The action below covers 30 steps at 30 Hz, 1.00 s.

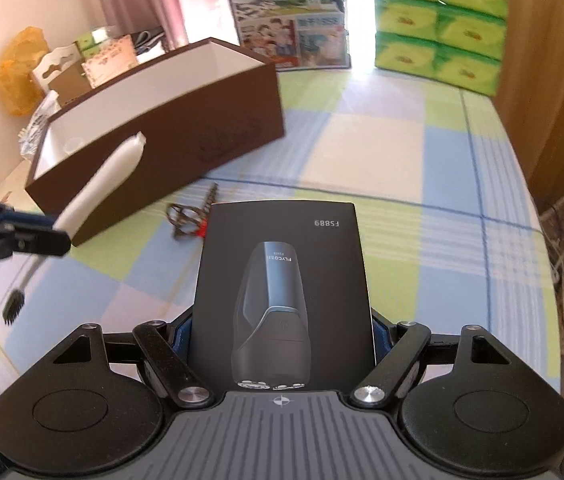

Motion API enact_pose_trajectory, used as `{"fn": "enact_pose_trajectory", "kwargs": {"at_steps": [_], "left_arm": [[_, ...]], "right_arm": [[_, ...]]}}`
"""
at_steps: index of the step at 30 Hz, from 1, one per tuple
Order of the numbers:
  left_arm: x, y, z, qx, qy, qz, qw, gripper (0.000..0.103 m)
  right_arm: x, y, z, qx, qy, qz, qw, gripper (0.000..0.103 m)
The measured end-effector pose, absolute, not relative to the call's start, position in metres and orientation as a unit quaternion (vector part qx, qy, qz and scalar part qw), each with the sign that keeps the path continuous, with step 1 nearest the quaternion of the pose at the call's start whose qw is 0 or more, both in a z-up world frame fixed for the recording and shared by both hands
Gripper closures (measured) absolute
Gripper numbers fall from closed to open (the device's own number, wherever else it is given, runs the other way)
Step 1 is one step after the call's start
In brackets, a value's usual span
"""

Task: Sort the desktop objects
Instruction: 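Lift the white brush and black box toward the brown box, then lower the white brush and black FLYCO box into the brown box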

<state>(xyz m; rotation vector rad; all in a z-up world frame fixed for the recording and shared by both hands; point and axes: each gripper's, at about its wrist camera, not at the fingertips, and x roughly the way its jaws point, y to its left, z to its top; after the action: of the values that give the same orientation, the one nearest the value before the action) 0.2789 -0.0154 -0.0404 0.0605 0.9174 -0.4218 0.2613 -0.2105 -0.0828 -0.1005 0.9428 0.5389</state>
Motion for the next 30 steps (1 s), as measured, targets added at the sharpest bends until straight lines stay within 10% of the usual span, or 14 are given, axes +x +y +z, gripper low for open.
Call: {"fn": "enact_pose_trajectory", "kwargs": {"at_steps": [30], "left_arm": [[0.434, 0.118, 0.003, -0.031, 0.381, -0.107, 0.918, 0.088]], "right_arm": [[0.408, 0.001, 0.0, -0.047, 0.35, 0.377, 0.856, 0.027]]}}
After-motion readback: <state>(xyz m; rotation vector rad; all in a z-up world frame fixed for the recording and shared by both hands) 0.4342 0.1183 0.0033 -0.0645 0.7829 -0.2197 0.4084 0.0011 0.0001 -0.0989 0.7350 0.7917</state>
